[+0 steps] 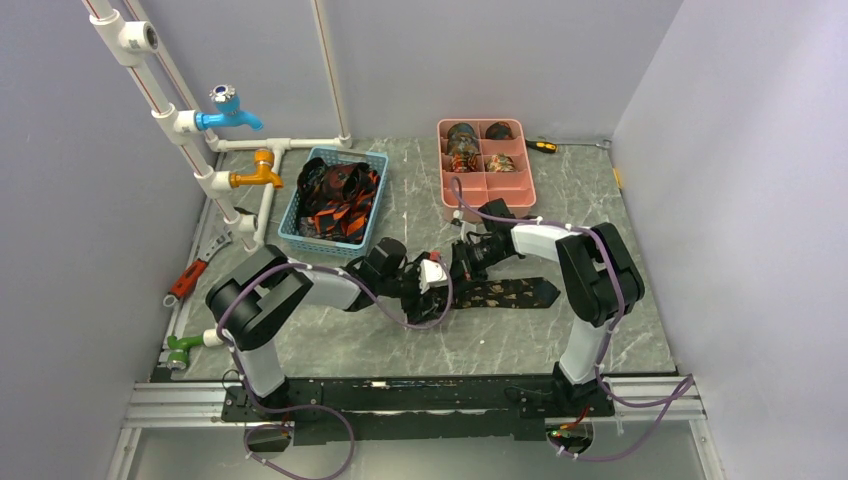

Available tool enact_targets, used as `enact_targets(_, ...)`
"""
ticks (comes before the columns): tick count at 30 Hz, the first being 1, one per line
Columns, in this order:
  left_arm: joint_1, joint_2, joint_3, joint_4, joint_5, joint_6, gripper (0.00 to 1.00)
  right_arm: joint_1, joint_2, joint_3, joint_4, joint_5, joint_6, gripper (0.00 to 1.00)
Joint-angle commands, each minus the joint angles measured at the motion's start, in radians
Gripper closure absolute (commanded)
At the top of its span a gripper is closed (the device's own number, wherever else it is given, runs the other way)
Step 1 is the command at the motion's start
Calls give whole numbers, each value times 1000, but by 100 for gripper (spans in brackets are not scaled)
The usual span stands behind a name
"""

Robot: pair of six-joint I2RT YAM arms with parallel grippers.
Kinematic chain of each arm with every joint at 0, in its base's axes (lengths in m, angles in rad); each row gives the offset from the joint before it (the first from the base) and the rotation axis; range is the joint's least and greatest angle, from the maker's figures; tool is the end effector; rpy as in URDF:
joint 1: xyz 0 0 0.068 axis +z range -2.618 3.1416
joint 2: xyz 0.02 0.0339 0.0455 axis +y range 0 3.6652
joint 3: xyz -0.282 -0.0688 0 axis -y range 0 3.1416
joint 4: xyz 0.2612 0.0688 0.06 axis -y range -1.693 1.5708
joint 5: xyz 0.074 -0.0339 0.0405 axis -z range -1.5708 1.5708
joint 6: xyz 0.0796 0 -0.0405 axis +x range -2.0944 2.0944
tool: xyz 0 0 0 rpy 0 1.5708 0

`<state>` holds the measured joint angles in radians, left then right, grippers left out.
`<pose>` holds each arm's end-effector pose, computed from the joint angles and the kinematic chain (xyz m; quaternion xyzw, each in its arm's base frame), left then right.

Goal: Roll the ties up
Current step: Roll the tie at the center of the board.

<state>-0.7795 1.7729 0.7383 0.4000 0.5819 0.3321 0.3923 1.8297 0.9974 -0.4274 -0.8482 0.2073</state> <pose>0.2358 -0.2946 0.1126 0.5610 0.6579 -0.3455 0.3647 0.3017 0.1894 0.1128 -0.1466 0.8907 0.4301 0.0148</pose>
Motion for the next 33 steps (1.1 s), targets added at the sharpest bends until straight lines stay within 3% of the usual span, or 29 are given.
enact_targets(1, 15, -38, -36, 108, -12, 57, 12, -14, 55, -21, -54, 191, -111, 100)
enact_targets(14, -9, 76, -48, 341, 83, -19, 20, -108, 105, -86, 29, 41, -138, 100)
enact_targets(17, -18, 116, -30, 342, 80, -41, 31, -112, 108, -83, 44, 27, -139, 100)
enact_targets(21, -27, 117, -44, 297, 23, -16, 58, -108, 108, -65, 42, 15, -161, 100)
enact_targets(26, -32, 46, -79, 107, -63, 55, 79, -112, 70, 12, -86, 68, -185, 71)
enact_targets(33, -63, 39, -49, -85, -185, 69, 80, -119, -139, -21, -172, 5, -108, 37)
